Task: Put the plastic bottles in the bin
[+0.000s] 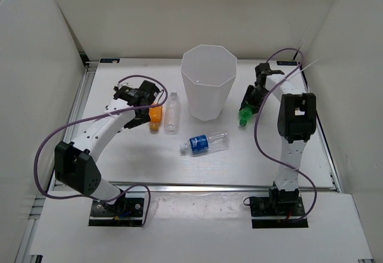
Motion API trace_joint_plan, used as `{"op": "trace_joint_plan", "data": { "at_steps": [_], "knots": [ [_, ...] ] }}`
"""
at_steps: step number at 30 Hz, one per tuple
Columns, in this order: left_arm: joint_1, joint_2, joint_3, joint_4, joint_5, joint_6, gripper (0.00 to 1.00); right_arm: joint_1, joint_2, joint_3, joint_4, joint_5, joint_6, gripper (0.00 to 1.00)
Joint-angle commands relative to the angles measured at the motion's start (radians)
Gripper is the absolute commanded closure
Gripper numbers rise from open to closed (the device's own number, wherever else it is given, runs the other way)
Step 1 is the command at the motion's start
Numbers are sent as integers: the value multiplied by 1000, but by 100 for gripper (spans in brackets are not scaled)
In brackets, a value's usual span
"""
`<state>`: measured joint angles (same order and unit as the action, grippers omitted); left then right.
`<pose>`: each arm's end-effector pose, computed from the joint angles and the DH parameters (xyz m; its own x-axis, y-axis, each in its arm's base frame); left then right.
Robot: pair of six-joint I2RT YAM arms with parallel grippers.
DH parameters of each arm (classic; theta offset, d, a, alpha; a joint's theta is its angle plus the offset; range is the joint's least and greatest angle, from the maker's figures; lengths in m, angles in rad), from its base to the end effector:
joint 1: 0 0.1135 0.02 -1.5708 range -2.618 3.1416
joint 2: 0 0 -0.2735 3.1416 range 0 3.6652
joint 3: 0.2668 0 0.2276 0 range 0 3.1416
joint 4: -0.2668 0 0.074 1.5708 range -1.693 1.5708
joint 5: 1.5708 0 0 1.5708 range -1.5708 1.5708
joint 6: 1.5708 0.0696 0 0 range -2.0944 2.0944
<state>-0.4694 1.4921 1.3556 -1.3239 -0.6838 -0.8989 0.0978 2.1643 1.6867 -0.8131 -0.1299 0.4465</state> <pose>0.2324 -0.0686 0.2886 -0.7776 -0.2858 -0.5600 -0.5141 0.8018 0.3046 0.4321 0.0515 0.1552 -0.9199 0.3400 -0.1956 0.2935 0.9275 0.2316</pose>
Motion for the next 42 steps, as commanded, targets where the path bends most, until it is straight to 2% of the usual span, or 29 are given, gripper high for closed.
{"op": "trace_joint_plan", "data": {
  "at_steps": [1,4,9,12,16,18,23,24,27,30,33,34,36,38,42],
  "knots": [
    [3,-23,-7,9,-16,6,1,-4,-131,-9,-37,82,30,59],
    [3,-23,11,9,-45,-4,1,-23,-277,27,-49,108,93,68],
    [3,-4,31,-1,-72,-25,1,-12,-408,260,-25,-20,120,70],
    [3,19,49,-1,-63,-25,1,23,-408,442,-6,-33,130,70],
    [3,28,59,-1,-54,-25,1,59,-339,657,52,-106,150,65],
    [3,28,59,-1,-54,-25,1,91,-296,717,95,-116,126,58],
    [3,28,94,-29,-158,-35,1,167,-239,685,118,-164,94,40],
    [3,28,94,-29,-158,-35,1,180,-239,685,102,-165,84,21],
    [3,37,137,-9,-158,4,1,203,-224,720,16,-122,18,0],
    [3,28,161,66,-169,73,1,151,-314,652,15,-125,20,0],
    [3,11,160,187,-58,236,1,97,-403,584,15,-149,40,0],
    [3,-33,137,325,-15,335,1,88,-432,553,15,-149,40,0],
    [17,-91,46,483,134,408,1,88,-442,553,-21,-162,40,0],
    [55,-110,28,590,238,428,1,88,-463,562,-87,-183,3,0],
    [153,-1,37,591,442,465,1,88,-526,524,-132,-183,-31,0]
  ]
}}
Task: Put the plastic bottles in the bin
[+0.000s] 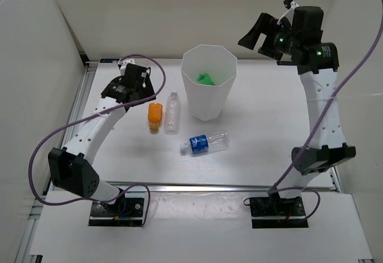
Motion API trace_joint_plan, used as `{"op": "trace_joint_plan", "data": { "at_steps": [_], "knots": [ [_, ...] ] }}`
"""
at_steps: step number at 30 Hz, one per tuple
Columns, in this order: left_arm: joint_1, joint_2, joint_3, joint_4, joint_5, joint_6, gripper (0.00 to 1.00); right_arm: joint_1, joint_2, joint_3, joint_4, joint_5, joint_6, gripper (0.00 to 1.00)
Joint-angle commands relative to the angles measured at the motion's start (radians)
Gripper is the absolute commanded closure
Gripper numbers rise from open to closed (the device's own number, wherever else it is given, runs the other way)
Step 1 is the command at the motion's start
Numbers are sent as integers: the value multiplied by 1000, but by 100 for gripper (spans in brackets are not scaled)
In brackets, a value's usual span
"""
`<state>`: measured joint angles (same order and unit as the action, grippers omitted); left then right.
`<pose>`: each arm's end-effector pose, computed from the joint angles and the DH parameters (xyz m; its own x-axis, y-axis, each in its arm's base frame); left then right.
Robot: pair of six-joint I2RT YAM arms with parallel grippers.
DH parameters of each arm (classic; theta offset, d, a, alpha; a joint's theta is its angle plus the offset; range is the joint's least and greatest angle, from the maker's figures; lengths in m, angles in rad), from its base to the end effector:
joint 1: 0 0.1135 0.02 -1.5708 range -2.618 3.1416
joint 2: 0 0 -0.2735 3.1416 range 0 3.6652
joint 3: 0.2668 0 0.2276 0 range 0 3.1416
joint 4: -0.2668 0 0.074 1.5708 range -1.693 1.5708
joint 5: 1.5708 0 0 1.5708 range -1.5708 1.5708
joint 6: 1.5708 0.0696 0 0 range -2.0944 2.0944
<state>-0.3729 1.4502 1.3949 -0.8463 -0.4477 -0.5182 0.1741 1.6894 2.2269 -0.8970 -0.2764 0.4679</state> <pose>0.2852 -0.0792 0.3255 -0.6733 -0.2160 -0.7071 -0.2937 0.9558 -0.0123 0.3337 0.0780 0.4994 -0.4979 0.3530 -0.7922 -0.2170 0.8337 0.5079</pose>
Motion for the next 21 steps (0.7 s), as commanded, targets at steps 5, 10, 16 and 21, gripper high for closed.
{"op": "trace_joint_plan", "data": {
  "at_steps": [5,10,16,21],
  "knots": [
    [123,124,-2,194,427,109,1,2,-131,-91,-68,-46,-80,0],
    [132,258,44,210,536,147,1,2,-160,-115,-79,-64,-80,0],
    [143,358,69,210,561,149,1,-7,-178,-124,-88,-38,-91,0],
    [143,421,47,210,561,149,1,-7,-178,-124,-88,-38,-91,0]
  ]
}}
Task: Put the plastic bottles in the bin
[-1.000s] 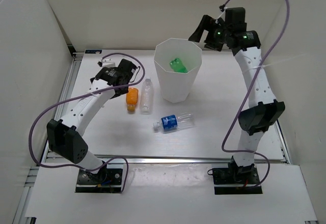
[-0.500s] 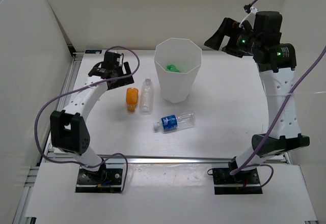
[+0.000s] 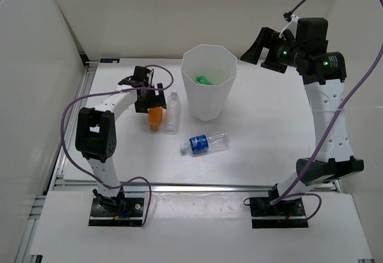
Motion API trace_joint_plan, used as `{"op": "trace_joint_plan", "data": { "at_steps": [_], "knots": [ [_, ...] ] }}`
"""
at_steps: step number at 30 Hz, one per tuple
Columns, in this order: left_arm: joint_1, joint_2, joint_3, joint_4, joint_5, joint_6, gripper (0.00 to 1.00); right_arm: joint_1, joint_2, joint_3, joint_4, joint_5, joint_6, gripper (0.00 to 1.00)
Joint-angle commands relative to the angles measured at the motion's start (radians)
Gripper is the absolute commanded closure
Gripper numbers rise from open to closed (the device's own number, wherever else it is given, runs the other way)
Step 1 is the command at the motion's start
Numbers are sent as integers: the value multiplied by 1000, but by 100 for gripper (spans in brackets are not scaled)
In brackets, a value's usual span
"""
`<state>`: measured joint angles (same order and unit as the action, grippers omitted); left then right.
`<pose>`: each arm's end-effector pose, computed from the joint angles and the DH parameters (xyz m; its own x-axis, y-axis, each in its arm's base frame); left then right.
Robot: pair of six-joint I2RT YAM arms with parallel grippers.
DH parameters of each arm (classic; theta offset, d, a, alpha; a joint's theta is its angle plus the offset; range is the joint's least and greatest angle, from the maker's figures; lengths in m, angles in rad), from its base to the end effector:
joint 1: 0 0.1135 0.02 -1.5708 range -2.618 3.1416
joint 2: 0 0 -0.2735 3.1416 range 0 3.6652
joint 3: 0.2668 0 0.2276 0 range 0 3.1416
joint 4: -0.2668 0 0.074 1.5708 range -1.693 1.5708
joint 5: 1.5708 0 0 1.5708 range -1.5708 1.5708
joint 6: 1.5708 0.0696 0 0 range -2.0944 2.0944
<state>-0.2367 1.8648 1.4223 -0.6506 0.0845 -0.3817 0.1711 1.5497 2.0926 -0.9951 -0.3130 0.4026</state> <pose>0.3770 -0.0970 0.2082 -0.9023 -0.1642 -0.3987 -0.0697 0.9681 -0.2408 0.2893 0.0717 0.4905 -0.5665 0.2804 -0.7749 -0.2314 0.8483 0.4762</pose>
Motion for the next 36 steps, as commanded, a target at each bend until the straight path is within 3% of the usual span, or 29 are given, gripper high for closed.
{"op": "trace_joint_plan", "data": {
  "at_steps": [1,8,10,11,16,21,24,29,34,36],
  "knots": [
    [7,25,20,14,29,12,1,-4,-39,11,10,-1,-25,0],
    [7,100,-13,14,50,3,3,-4,-48,1,10,-11,-25,0],
    [16,100,25,-23,28,-9,14,-4,-48,1,10,-11,-25,0],
    [16,100,49,-49,8,-26,27,-4,-48,1,10,-11,-25,0],
    [16,42,232,-165,-165,-121,46,-4,-48,-17,10,-11,-25,0],
    [16,-103,438,-195,-215,-308,46,-4,-48,-37,19,-11,-16,0],
    [-42,-138,571,-77,-171,-319,46,-13,-48,-46,29,-20,-5,0],
    [-127,20,921,-61,38,-306,45,-13,-48,-75,47,-31,13,0],
    [-213,86,969,-41,102,-325,41,-22,-57,-120,70,-40,31,0],
    [-252,135,1003,-30,164,-312,32,-22,-79,-149,79,-40,31,0]
  ]
}}
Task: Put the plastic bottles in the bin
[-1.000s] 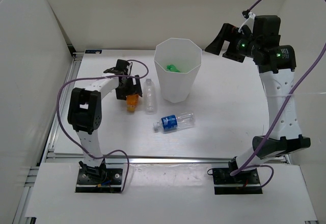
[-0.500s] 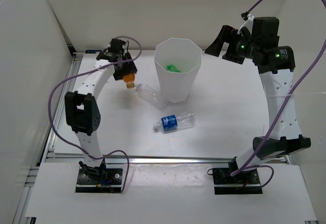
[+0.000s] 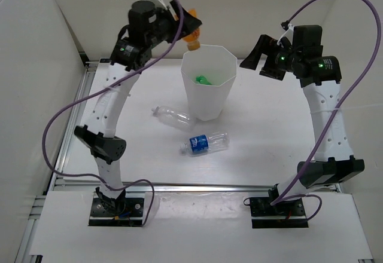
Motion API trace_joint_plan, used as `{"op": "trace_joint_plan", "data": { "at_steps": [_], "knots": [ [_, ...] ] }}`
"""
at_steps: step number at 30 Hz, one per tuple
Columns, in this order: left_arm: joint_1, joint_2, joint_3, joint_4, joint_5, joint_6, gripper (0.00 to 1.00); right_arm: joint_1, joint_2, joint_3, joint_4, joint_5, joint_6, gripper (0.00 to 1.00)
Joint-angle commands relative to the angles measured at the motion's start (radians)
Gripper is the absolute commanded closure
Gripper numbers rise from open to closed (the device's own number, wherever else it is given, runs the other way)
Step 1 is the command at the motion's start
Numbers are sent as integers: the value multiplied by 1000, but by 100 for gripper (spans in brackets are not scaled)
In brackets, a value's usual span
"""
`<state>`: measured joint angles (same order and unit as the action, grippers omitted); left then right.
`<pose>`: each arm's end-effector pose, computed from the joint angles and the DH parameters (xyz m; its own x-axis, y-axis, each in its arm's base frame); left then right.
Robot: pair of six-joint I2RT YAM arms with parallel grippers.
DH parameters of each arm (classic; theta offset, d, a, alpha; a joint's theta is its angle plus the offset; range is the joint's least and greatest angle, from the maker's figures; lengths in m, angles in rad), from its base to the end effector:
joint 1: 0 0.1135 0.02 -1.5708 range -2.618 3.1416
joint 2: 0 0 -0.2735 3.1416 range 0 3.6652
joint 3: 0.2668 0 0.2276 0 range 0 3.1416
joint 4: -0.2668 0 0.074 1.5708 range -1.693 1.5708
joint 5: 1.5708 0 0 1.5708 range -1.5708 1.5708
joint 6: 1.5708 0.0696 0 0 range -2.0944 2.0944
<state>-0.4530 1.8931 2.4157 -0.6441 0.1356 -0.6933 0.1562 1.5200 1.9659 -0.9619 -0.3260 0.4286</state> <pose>0.3635 -0.1874 0.5172 -0.4381 -0.4910 -0.7530 0.3567 0.6739 -0.6470 0.2929 0.0687 0.4664 -0.6189 0.3011 -0.7255 -0.1817 0.8436 0.5052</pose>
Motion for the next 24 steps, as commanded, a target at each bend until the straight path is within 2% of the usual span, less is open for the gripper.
{"op": "trace_joint_plan", "data": {
  "at_steps": [1,2,3,6,10,12,13,15,18,19,20,21,24],
  "knots": [
    [-48,125,22,-37,133,9,27,-7,-49,-22,46,-27,6,0],
    [-61,164,35,-37,148,20,22,-17,-49,-35,46,-27,6,0],
    [-72,178,45,-37,171,20,1,-17,-60,-44,55,-27,6,0],
    [-85,164,54,-37,133,46,0,-17,-60,-44,55,-27,6,0],
    [-47,5,-32,-37,-115,86,0,-26,-80,-62,55,-18,6,0],
    [-3,-120,-133,-37,-210,43,0,-26,-89,-73,55,-18,6,0],
    [46,-168,-185,-37,-309,16,0,-26,-89,-85,55,-18,6,0],
    [95,-294,-364,-37,-378,-70,0,-26,-98,-111,66,-18,6,0],
    [210,-411,-608,-37,-303,-164,0,-35,-107,-136,87,-28,15,0],
    [265,-436,-675,-37,-210,-202,0,-35,-107,-145,88,-28,15,0],
    [292,-460,-814,-37,-162,-247,0,-35,-107,-145,88,-28,15,0],
    [315,-495,-884,-37,-116,-334,0,-35,-107,-145,100,-28,25,0],
    [370,-520,-1103,-37,59,-438,0,-35,-98,-154,100,-39,25,0]
  ]
}}
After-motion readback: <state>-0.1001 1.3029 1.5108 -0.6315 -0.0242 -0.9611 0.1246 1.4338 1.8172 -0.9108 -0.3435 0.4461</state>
